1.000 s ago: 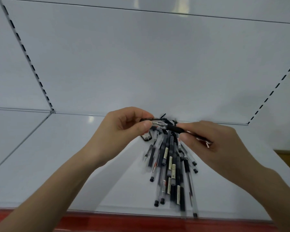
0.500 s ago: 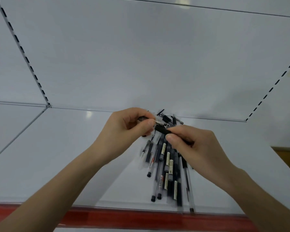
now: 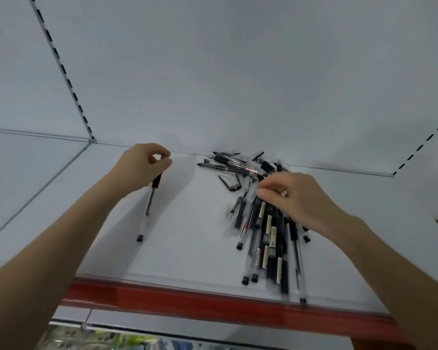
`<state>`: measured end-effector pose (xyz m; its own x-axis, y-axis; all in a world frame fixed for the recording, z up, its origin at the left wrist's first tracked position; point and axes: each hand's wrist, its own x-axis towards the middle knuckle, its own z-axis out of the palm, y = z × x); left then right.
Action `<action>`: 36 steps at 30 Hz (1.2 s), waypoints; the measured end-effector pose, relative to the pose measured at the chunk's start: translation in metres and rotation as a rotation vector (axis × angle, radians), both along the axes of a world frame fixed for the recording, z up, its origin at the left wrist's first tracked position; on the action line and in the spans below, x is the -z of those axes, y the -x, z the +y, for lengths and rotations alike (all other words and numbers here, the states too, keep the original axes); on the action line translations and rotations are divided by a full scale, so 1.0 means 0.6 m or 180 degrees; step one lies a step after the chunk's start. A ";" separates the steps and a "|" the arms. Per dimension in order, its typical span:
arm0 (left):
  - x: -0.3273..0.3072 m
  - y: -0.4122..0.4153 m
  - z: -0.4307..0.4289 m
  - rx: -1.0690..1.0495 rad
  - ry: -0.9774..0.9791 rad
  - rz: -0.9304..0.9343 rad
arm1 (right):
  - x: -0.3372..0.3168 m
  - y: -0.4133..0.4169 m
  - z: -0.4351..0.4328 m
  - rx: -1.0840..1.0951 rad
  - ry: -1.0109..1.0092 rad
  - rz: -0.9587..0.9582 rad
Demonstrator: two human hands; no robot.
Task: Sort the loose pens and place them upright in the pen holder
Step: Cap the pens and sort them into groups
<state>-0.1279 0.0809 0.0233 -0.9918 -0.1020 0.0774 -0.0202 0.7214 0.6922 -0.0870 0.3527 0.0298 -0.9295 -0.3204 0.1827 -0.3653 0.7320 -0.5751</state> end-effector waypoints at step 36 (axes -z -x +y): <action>0.031 -0.038 0.171 0.0990 0.1147 0.0102 | 0.011 0.010 0.046 -0.0335 -0.0708 0.0205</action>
<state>-0.1050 0.1836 0.0047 -0.9675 0.2383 0.0844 0.2521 0.8840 0.3936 -0.0927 0.3803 0.0229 -0.8777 -0.4536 0.1547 -0.4768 0.7940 -0.3771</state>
